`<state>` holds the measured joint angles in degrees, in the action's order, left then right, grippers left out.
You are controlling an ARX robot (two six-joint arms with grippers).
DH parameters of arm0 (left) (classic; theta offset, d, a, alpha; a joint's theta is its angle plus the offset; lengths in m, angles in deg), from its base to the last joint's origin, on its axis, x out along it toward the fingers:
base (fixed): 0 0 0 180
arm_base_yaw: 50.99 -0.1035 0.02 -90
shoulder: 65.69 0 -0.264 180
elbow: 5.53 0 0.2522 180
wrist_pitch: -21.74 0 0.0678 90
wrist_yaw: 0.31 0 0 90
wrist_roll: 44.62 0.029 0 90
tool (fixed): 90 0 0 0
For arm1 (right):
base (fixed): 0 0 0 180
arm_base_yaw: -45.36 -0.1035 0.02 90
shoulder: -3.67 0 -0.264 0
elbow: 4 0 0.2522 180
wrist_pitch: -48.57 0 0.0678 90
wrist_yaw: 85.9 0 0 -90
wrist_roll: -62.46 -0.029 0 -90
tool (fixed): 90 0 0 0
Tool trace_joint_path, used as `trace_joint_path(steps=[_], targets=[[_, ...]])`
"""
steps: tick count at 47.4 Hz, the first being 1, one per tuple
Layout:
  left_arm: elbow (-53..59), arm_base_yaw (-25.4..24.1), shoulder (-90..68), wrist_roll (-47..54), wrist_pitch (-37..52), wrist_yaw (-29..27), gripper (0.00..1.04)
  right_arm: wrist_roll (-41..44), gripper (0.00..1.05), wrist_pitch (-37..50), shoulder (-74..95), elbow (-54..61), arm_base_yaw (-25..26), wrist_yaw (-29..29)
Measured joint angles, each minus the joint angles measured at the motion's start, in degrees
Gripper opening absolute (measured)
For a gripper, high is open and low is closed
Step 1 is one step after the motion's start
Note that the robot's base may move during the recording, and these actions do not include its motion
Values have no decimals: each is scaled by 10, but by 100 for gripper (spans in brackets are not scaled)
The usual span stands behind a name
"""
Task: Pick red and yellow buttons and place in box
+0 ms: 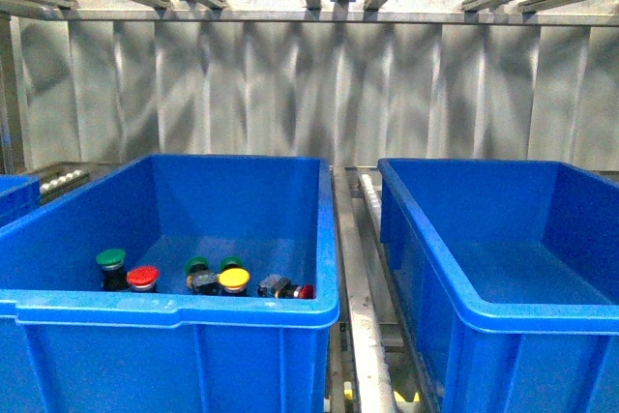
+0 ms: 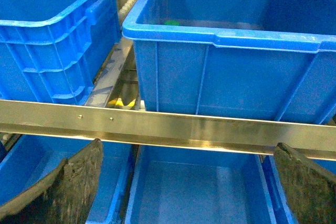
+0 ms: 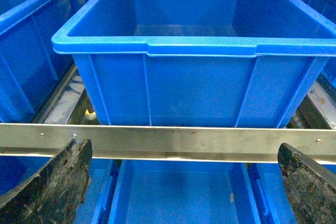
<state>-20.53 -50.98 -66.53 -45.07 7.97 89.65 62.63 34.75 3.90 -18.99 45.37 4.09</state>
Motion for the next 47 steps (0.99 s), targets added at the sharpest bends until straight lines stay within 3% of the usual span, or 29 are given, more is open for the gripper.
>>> trace_joint_path(steps=[47], targets=[[0,0,0,0,0,0,97,0,102,0,0,0,0,0]])
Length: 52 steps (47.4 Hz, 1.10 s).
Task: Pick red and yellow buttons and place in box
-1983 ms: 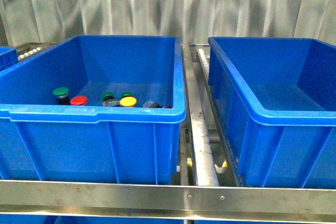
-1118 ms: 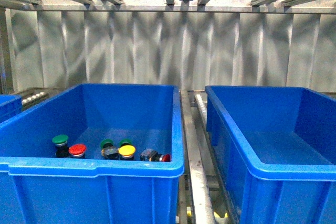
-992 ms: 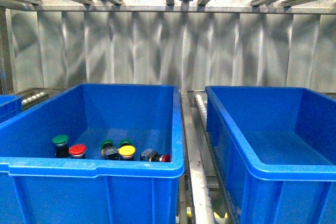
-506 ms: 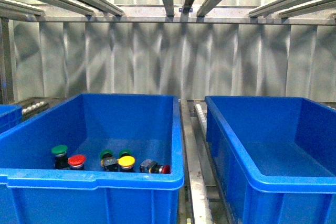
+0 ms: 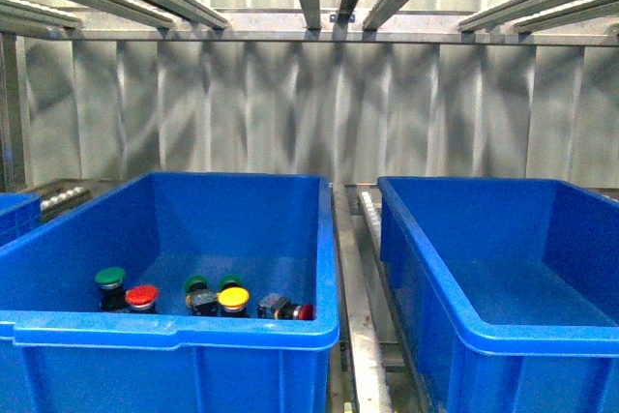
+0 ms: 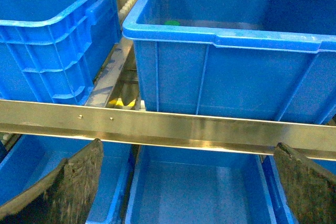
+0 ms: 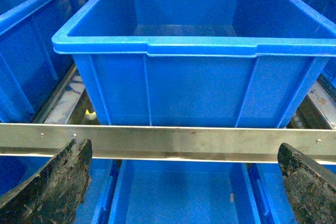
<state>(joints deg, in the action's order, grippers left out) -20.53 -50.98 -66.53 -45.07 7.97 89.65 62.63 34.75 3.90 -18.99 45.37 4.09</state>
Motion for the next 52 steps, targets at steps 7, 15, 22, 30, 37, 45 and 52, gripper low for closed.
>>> trace_joint_path(steps=[7,15,22,30,37,45,52], targets=[[-2,19,-14,-30,6,-51,97,0,102,0,0,0,0,0],[-149,74,-280,-109,206,-113,97,0,102,0,0,0,0,0],[-358,70,-537,-107,141,-150,97,0,102,0,0,0,0,0],[-510,72,-711,-114,22,-145,97,0,102,0,0,0,0,0],[-648,82,-820,-118,-55,-153,97,0,102,0,0,0,0,0],[-810,85,-944,-118,-143,-173,97,0,102,0,0,0,0,0],[-914,85,-1043,-121,-181,-176,97,0,102,0,0,0,0,0]])
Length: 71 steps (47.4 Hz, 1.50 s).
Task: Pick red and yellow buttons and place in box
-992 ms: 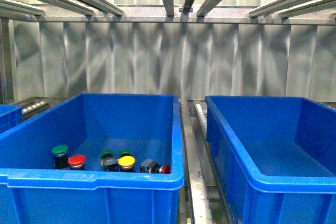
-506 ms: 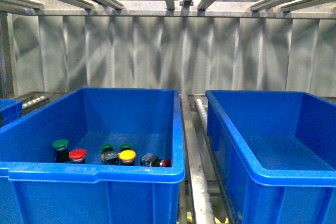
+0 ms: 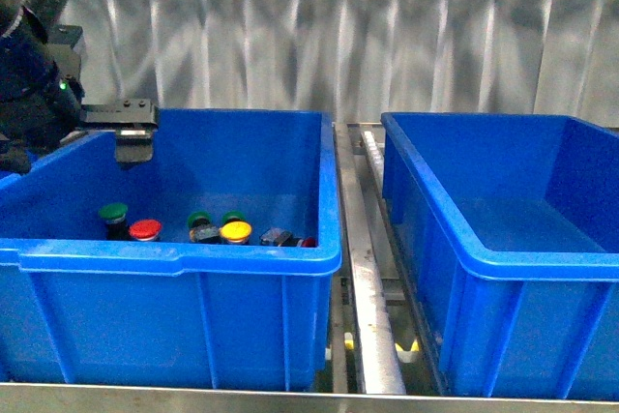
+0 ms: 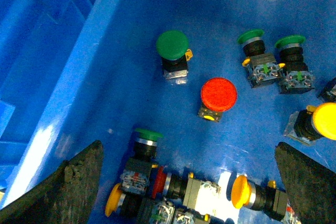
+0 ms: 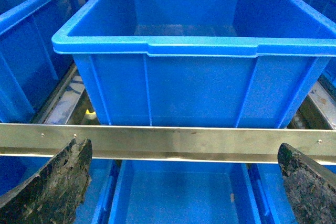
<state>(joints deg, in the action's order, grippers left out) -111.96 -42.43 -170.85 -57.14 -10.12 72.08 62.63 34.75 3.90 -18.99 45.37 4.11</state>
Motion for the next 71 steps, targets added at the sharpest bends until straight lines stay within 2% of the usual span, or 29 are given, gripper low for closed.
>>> trace_joint_path(steps=[19,40,56,65,71], targets=[[-166,9,-172,-6,-50,0,97,0,102,0,0,0,0,0],[-245,2,-256,-23,-64,8,97,0,102,0,0,0,0,0],[-337,-2,-330,-19,-113,-4,97,0,102,0,0,0,0,0],[-371,-1,-352,-14,-123,-7,71,0,102,0,0,0,0,0],[-384,0,-359,-10,-131,-16,46,0,102,0,0,0,0,0]])
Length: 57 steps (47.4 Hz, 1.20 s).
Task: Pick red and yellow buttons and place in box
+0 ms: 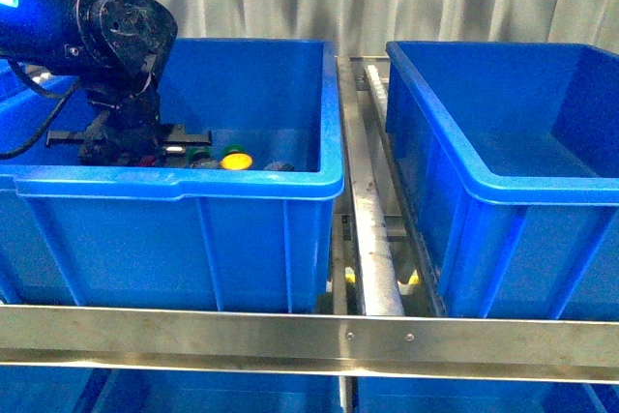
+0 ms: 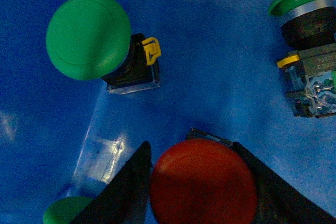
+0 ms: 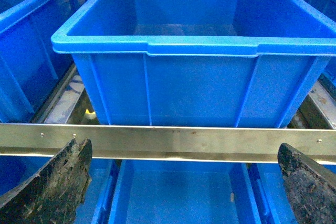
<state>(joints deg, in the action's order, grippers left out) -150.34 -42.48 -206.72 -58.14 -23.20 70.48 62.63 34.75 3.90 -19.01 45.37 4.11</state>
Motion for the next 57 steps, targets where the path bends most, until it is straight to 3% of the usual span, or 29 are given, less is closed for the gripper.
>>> trace_joint_path(steps=[3,7,12,22,27,33,39,57], targets=[[6,1,2,5,13,-2,35,0,102,0,0,0,0,0],[49,5,21,31,49,-14,34,0,102,0,0,0,0,0],[111,8,65,64,90,15,34,0,102,0,0,0,0,0],[256,-15,254,70,199,197,34,0,102,0,0,0,0,0],[362,-48,347,58,317,305,34,0,102,0,0,0,0,0],[527,-91,424,-36,500,468,34,0,102,0,0,0,0,0],[616,-103,442,-146,634,568,34,0,102,0,0,0,0,0],[685,-54,352,-453,991,742,34,0,102,0,0,0,0,0]])
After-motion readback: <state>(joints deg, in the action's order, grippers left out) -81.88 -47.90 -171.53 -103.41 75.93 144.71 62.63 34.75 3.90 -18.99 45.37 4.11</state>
